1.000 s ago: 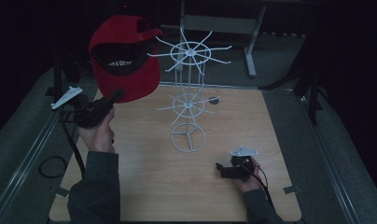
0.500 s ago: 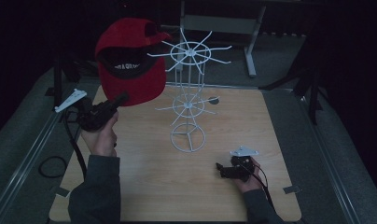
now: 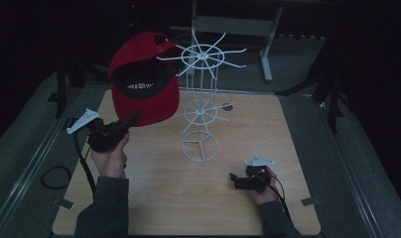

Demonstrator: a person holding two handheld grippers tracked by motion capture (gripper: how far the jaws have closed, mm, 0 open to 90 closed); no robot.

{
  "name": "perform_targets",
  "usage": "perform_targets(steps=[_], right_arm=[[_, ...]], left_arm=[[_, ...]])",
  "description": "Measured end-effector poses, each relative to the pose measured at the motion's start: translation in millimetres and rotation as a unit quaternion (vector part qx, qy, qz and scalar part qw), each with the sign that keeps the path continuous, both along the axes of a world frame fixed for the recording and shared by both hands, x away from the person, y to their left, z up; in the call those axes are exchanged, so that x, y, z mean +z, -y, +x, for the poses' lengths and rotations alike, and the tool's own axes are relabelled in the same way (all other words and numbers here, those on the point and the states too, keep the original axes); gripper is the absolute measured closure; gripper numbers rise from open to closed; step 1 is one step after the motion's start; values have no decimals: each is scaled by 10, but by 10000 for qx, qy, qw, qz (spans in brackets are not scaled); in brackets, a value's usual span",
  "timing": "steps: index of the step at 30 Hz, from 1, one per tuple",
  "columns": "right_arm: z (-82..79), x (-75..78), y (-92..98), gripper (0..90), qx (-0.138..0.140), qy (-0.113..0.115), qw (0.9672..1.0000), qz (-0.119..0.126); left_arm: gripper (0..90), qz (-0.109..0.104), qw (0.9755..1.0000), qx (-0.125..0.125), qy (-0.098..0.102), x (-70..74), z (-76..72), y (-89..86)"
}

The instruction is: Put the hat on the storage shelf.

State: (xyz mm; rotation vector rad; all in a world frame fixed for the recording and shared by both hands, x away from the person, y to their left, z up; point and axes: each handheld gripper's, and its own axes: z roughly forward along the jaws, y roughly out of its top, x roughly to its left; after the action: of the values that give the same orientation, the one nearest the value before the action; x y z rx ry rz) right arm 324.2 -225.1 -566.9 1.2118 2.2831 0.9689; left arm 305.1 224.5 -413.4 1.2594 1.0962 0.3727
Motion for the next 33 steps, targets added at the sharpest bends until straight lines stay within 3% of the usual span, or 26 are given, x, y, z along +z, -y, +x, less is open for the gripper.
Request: perform_targets(steps=[5,13,18,22,26,33], right_arm=[[0,0,0,147,1,1,10000,-1],[0,-2,1,148,3,8,10000,-2],[0,-2,1,147,9,8,10000,-4],[0,-2,1,147,9,7,10000,-3],[0,-2,1,147,7,5,10000,-3],[0,-2,2,147,15,5,10000,-11]], left_arm=[[853,64,9999,-89,-58,-103,-7,44],[838,527,9983,-210,-134,-234,-21,98],[681,506,9983,-281,-36,-238,-41,58],[563,702,9974,-147,-35,-213,-56,36],[479,963,9952,-50,-137,-218,-75,32],[381,1510,9881,110,-280,-262,-118,60]])
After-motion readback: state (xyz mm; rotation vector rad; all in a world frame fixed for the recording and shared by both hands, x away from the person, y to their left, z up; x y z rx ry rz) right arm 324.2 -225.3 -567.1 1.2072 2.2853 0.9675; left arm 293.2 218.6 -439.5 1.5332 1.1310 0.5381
